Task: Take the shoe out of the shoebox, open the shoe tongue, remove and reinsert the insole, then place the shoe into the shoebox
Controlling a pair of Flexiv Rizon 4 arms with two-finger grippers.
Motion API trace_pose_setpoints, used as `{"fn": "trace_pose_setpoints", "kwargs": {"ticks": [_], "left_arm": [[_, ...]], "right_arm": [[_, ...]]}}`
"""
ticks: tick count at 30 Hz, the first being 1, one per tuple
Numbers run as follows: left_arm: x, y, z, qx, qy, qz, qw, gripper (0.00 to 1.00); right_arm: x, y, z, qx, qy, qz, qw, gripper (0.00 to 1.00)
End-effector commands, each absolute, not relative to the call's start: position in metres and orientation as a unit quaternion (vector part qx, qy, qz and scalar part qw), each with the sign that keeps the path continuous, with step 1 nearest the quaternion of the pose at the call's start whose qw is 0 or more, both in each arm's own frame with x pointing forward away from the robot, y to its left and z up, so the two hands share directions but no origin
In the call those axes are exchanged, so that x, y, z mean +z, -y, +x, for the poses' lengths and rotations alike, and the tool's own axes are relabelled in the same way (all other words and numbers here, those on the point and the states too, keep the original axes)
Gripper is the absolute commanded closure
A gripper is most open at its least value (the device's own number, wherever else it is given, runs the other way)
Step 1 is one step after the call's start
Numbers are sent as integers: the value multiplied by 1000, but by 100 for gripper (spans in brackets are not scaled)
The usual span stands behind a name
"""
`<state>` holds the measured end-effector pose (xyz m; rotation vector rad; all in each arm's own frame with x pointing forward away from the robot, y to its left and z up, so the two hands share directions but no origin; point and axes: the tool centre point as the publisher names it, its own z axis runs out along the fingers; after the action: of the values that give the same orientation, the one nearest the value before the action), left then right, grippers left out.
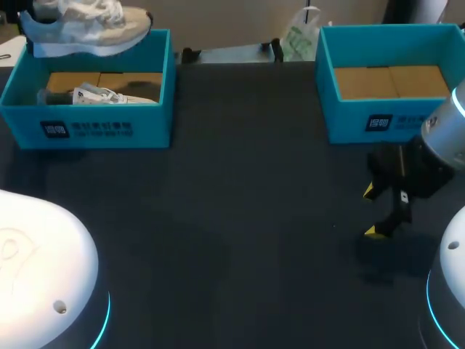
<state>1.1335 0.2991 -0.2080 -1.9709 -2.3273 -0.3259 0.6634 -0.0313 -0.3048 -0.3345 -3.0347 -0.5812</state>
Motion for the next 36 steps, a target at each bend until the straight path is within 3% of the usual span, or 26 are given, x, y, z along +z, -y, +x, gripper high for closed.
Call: {"fn": "trace_pose_setpoints", "kwargs": {"ticks": [1,16,36], "left_arm": [[-223,-305,1134,-104,750,-652,39,100],[-248,-319,1120,-93,736,-668,62,100],[-265,-314,1170,-96,743,-659,67,100]], "right_arm": [[-305,31,662,-187,976,-108,16,0],[-305,31,662,-187,976,-108,16,0],[-305,31,662,-187,976,-108,16,0]]}}
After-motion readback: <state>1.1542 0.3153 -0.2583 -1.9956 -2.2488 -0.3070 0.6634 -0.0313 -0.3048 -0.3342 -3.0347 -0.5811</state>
